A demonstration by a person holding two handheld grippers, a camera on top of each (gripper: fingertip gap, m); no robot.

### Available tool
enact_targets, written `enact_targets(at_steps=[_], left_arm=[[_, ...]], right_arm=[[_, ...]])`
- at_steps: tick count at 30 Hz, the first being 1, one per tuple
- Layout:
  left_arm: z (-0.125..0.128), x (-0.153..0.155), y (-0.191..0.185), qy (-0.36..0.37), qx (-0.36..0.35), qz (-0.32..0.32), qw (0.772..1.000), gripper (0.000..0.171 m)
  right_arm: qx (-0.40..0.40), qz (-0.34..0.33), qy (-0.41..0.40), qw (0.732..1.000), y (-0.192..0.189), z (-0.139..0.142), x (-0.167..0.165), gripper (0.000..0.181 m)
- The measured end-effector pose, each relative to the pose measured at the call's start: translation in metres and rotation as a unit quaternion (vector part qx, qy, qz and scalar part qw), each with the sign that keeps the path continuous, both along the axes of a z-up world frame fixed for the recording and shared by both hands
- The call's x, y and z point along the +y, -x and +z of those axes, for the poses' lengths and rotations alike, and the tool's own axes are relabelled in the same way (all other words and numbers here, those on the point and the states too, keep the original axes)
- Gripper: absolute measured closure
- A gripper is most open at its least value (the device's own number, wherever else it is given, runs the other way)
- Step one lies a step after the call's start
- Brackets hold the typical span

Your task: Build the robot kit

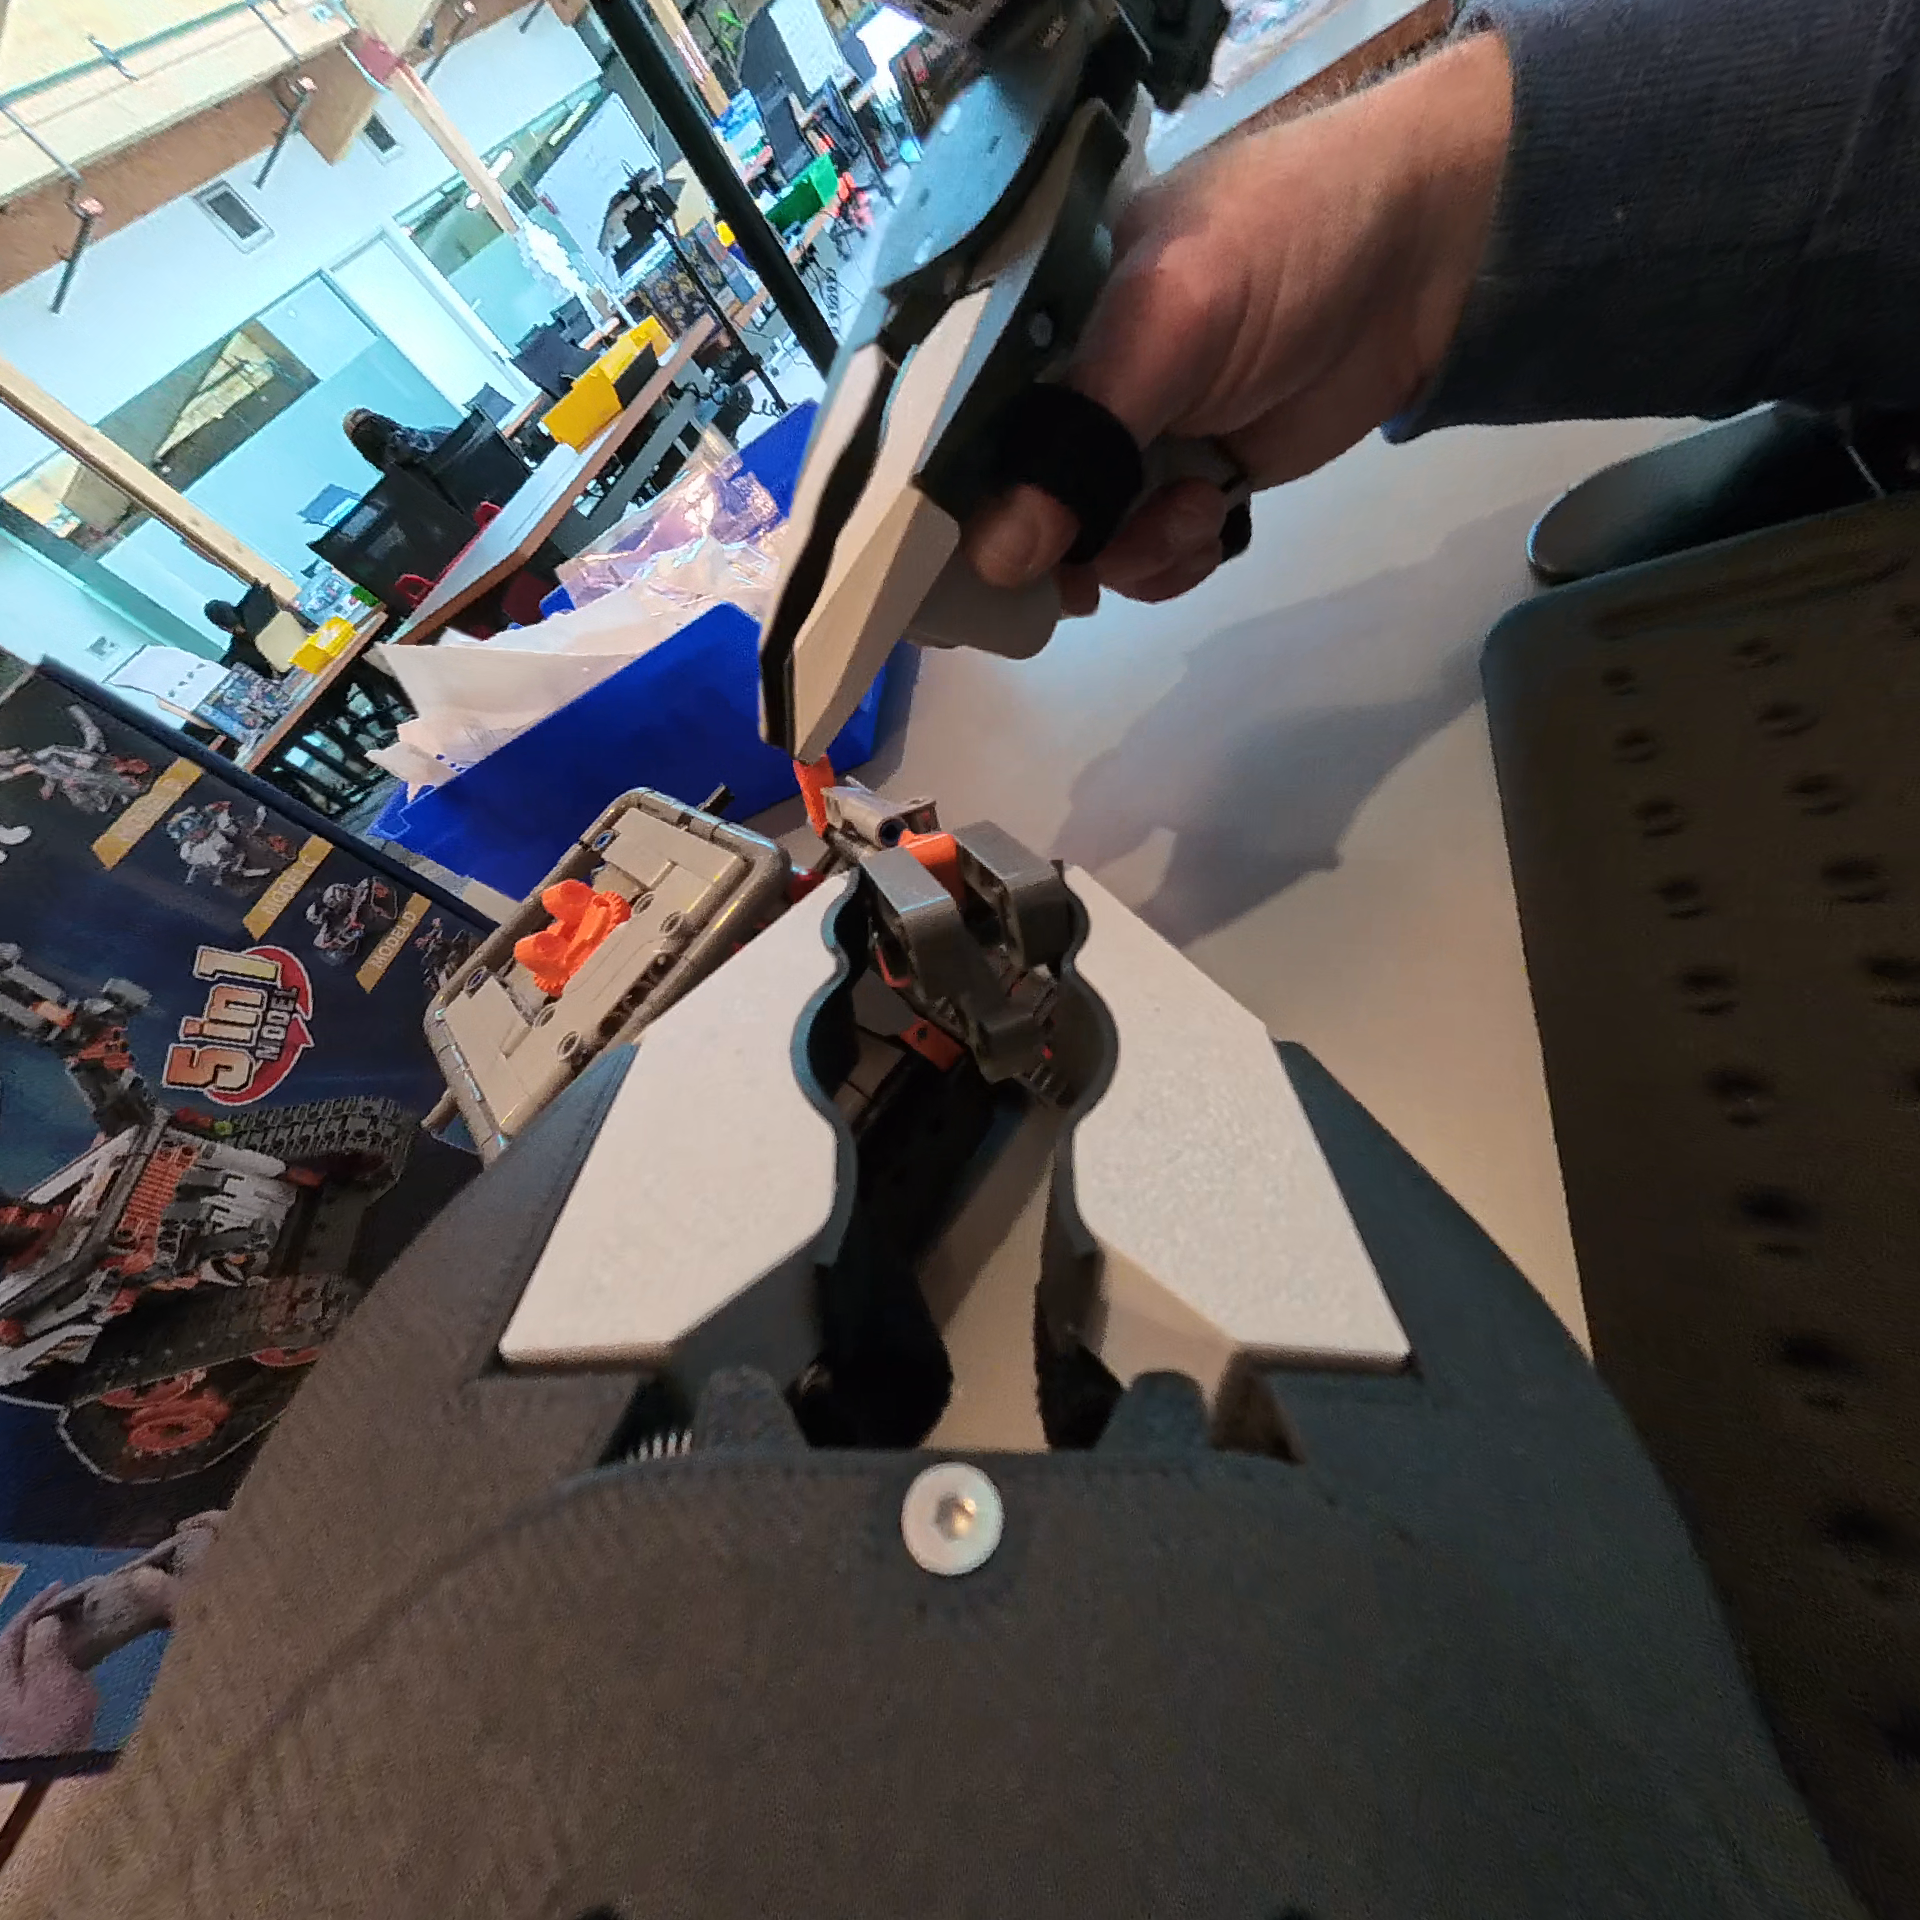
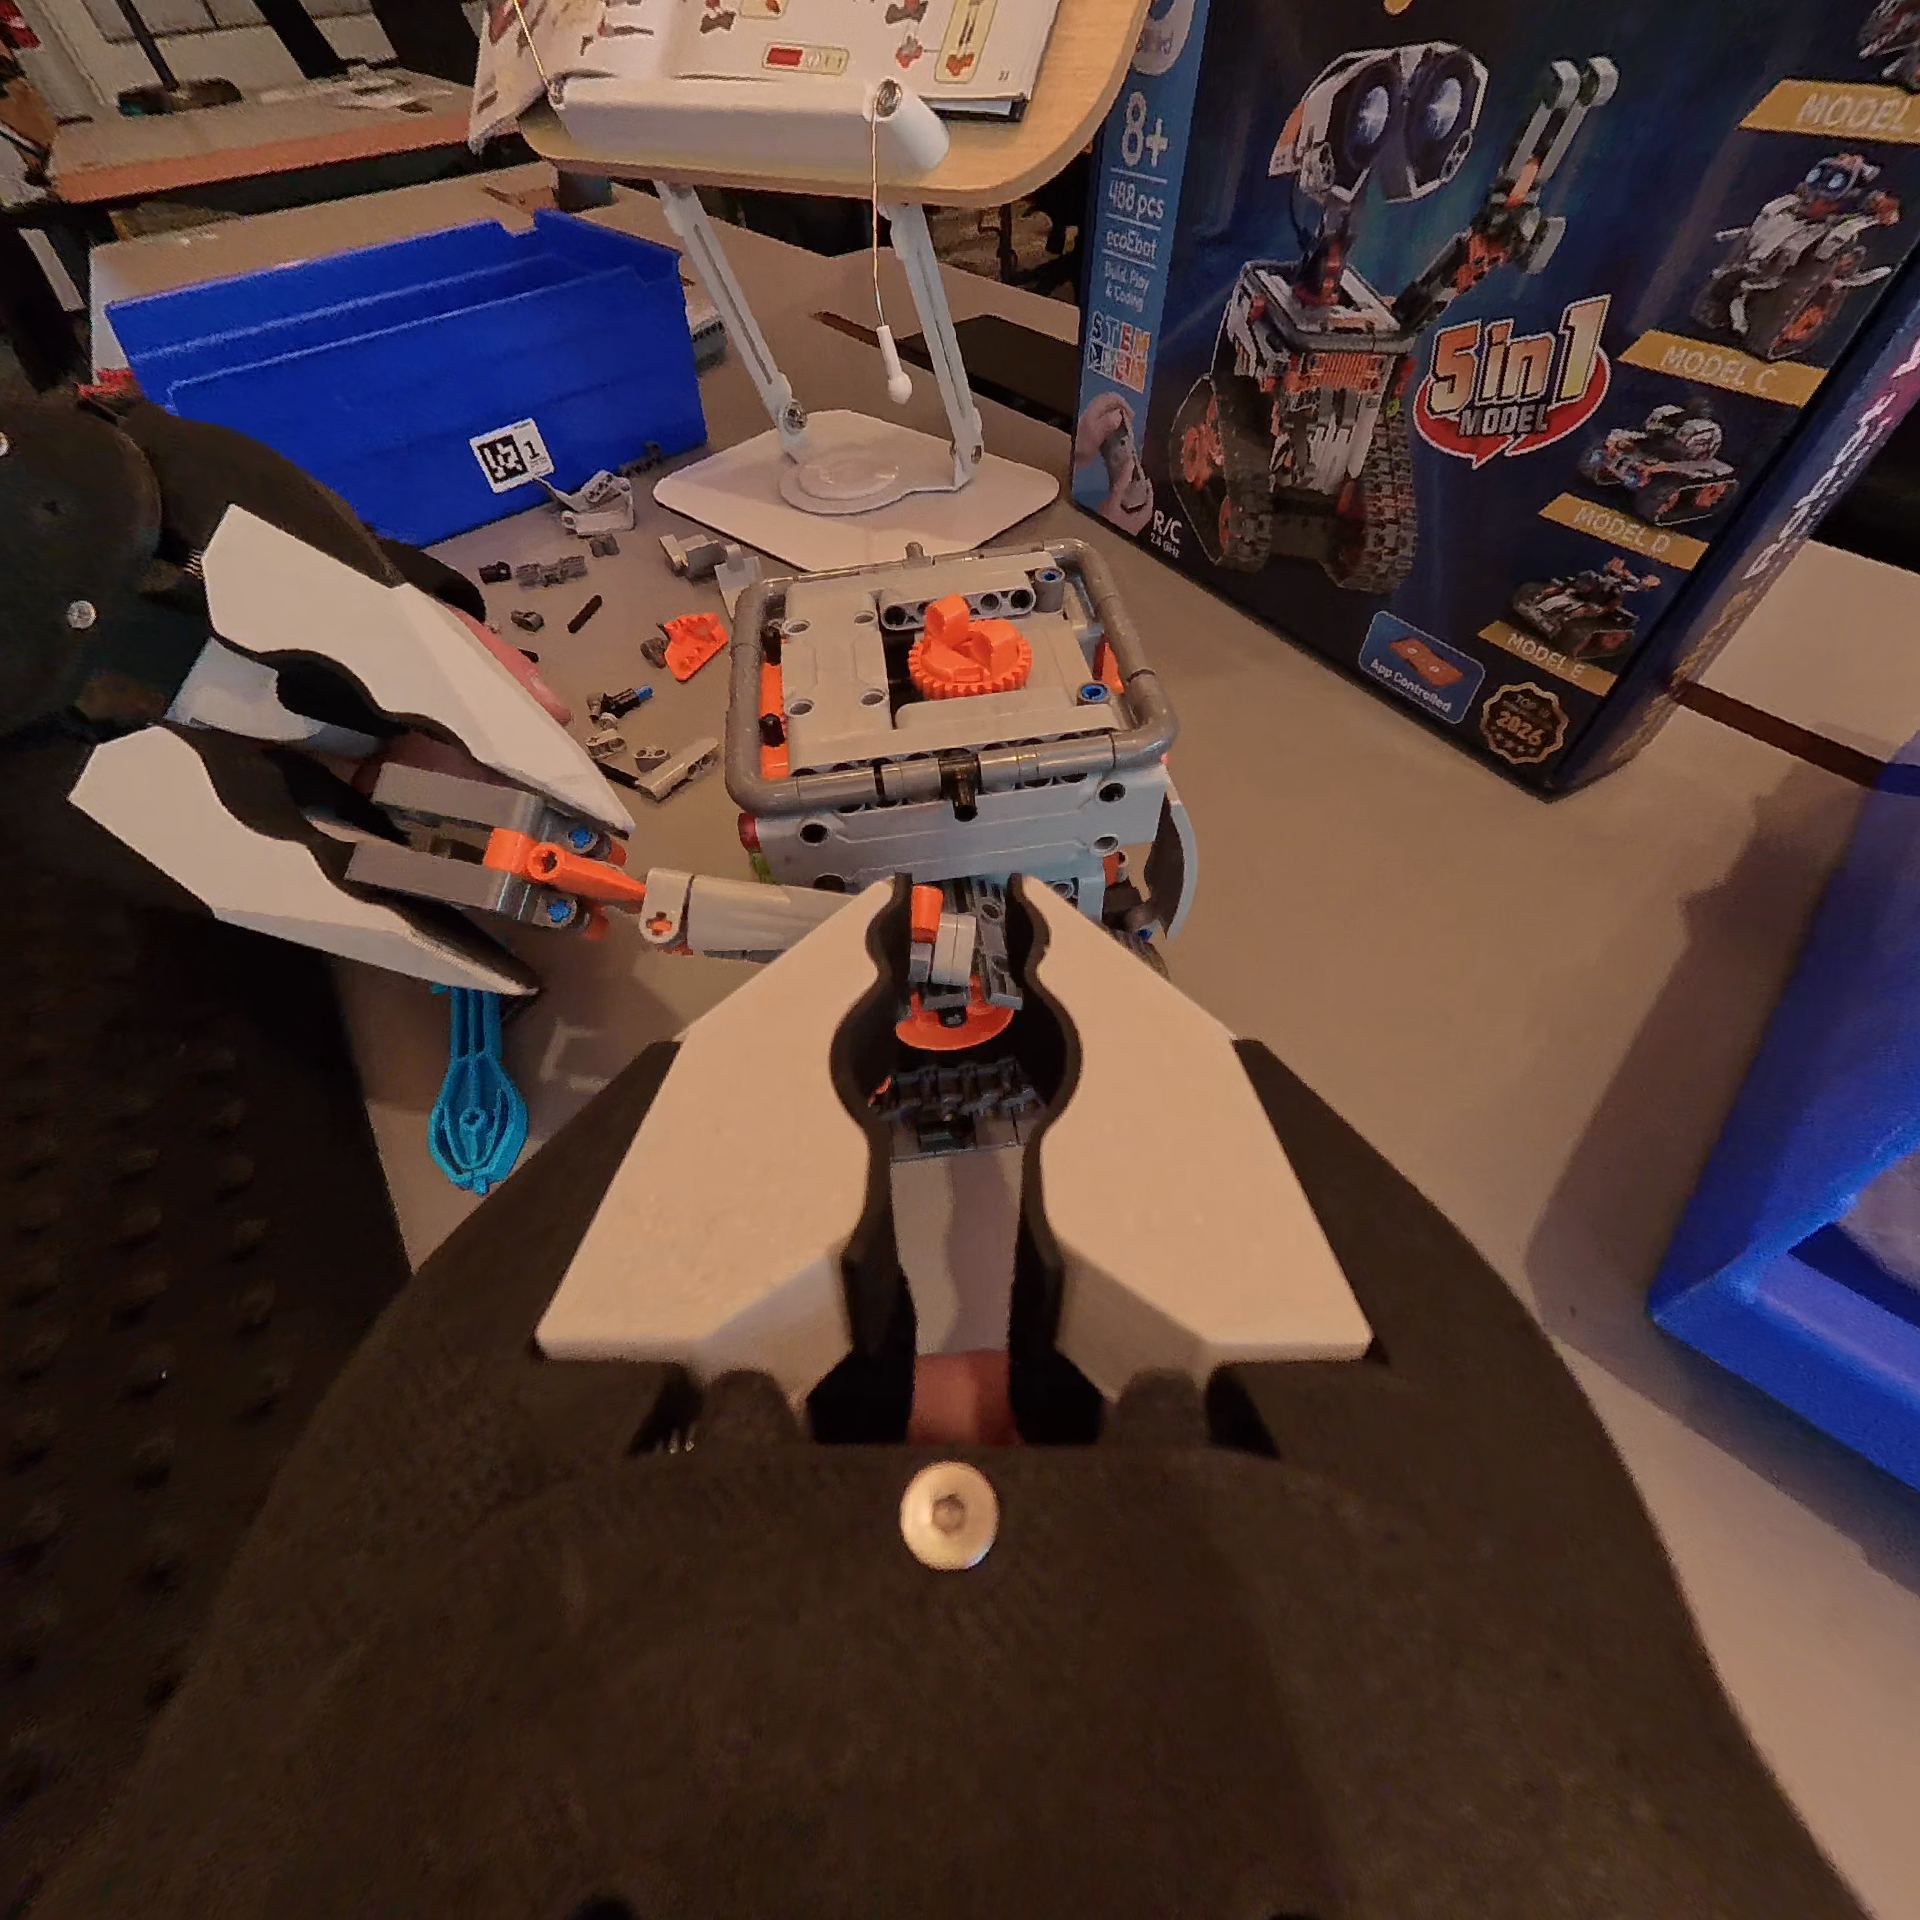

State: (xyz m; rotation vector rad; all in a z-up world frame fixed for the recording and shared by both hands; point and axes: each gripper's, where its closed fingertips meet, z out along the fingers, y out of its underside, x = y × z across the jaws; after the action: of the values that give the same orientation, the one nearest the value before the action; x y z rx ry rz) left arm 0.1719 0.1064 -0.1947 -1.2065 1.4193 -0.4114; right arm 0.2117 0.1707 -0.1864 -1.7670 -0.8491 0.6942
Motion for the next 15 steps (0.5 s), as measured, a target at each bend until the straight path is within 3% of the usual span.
enact_targets(at_steps=[15], left_arm=[[-0.001, 0.006, 0.001, 0.036, -0.025, 0.015, 0.999, 0.148]], right_arm=[[0.042, -0.01, 0.0, 0.999, -0.006, -0.002, -0.007, 0.174]])
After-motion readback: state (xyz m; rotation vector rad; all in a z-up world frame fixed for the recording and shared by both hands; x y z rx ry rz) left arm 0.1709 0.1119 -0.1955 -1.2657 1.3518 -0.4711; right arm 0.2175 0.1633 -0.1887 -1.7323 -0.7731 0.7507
